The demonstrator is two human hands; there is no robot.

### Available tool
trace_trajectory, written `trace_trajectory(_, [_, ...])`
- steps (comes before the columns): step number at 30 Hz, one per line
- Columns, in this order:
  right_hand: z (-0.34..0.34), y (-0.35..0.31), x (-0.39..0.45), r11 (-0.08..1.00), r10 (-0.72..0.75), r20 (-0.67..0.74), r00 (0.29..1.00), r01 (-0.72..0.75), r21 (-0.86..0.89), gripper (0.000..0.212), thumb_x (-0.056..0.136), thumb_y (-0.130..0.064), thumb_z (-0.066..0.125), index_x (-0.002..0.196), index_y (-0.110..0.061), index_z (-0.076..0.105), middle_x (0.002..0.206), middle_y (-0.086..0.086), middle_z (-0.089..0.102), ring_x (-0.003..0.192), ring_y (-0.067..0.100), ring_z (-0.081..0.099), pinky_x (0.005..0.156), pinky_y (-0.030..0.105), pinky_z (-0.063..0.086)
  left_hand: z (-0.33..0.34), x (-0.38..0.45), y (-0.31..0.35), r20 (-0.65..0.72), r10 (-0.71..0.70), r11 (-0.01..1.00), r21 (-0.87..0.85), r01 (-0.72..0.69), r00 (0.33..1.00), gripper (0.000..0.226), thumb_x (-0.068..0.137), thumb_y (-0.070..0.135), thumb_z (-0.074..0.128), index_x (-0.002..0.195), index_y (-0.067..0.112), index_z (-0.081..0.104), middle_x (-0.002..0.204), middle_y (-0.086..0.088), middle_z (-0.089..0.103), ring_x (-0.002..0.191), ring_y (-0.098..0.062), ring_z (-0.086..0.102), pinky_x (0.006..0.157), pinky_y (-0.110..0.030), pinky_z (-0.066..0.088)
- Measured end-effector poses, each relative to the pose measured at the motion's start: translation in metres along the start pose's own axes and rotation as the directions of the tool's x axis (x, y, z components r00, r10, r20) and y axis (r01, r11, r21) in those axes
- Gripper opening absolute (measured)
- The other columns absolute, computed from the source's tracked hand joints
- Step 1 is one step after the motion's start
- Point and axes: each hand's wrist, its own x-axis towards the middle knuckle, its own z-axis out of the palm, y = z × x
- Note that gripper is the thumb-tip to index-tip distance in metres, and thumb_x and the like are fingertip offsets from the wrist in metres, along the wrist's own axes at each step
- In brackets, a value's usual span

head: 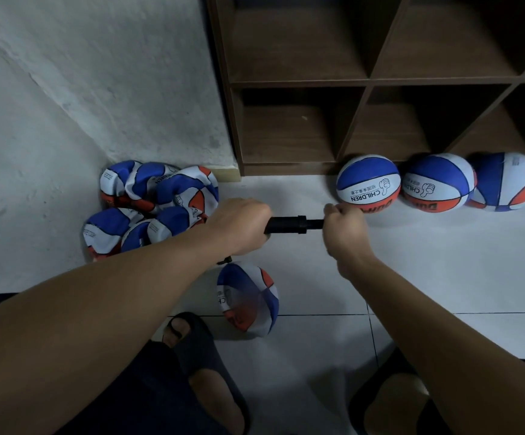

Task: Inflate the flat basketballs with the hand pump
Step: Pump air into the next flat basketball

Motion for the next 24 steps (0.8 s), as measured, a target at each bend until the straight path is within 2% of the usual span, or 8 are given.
trace_trajectory(3, [0.011,-0.003,-0.006,1.0,0.0,0.051,0.999,0.002,-0.028,0.033,0.11,-0.031,0.043,0.093,-0.008,0.059,0.075,0.009,0.054,0.065,0.022,0.049,0.059,0.039,0.039,0.002,-0.002,0.006,-0.006,0.011,1.0,0.002,-0.011,1.0,0.022,0.099,0.032,0.066,0.08,0.027,0.055,0.07,0.004,0.057,0.06,-0.017,0.058,0.049,-0.029,0.032])
trace_trajectory(9, [0.011,-0.008,-0.008,0.999,0.054,0.091,0.994,-0.053,-0.007,0.032,0.109,-0.031,0.046,0.095,-0.006,0.061,0.072,0.007,0.049,0.061,0.022,0.045,0.06,0.039,0.039,-0.003,-0.001,0.004,-0.016,0.027,1.0,0.011,-0.027,1.0,0.018,0.099,0.033,0.066,0.084,0.027,0.058,0.07,0.005,0.058,0.06,-0.015,0.057,0.049,-0.028,0.031])
trace_trajectory(13, [-0.001,-0.011,-0.001,0.998,0.067,0.122,0.99,-0.066,-0.015,0.027,0.106,-0.028,0.051,0.085,-0.012,0.057,0.07,0.005,0.045,0.06,0.021,0.041,0.059,0.039,0.035,-0.002,-0.001,0.004,-0.006,0.031,0.999,-0.027,-0.031,1.0,0.02,0.099,0.034,0.065,0.081,0.029,0.058,0.069,0.005,0.059,0.058,-0.015,0.057,0.049,-0.028,0.032])
trace_trajectory(18, [-0.04,-0.001,0.023,0.991,0.114,-0.041,0.993,-0.111,0.067,0.008,0.098,-0.019,0.056,0.091,-0.019,0.059,0.08,0.005,0.052,0.067,0.024,0.042,0.048,0.029,0.035,-0.001,-0.003,-0.021,0.039,-0.015,1.0,-0.014,0.015,0.999,0.025,0.098,0.032,0.062,0.074,0.028,0.055,0.067,0.004,0.06,0.056,-0.017,0.058,0.049,-0.03,0.036])
trace_trajectory(21, [-0.048,0.001,0.029,0.986,0.127,-0.106,0.986,-0.114,0.12,0.011,0.099,-0.019,0.055,0.091,-0.019,0.062,0.085,0.006,0.053,0.072,0.024,0.042,0.054,0.032,0.037,0.002,-0.003,-0.025,0.045,-0.032,0.999,-0.018,0.032,0.998,0.028,0.099,0.034,0.062,0.073,0.028,0.054,0.067,0.004,0.059,0.056,-0.017,0.058,0.049,-0.03,0.037])
trace_trajectory(24, [-0.033,-0.003,0.021,0.992,0.072,-0.139,0.988,-0.057,0.114,0.017,0.101,-0.024,0.054,0.088,-0.016,0.061,0.09,0.006,0.061,0.077,0.024,0.05,0.069,0.037,0.044,0.003,0.0,-0.011,0.03,-0.025,0.999,-0.041,0.026,0.999,0.032,0.101,0.034,0.063,0.072,0.03,0.049,0.07,0.003,0.059,0.059,-0.016,0.057,0.051,-0.03,0.035])
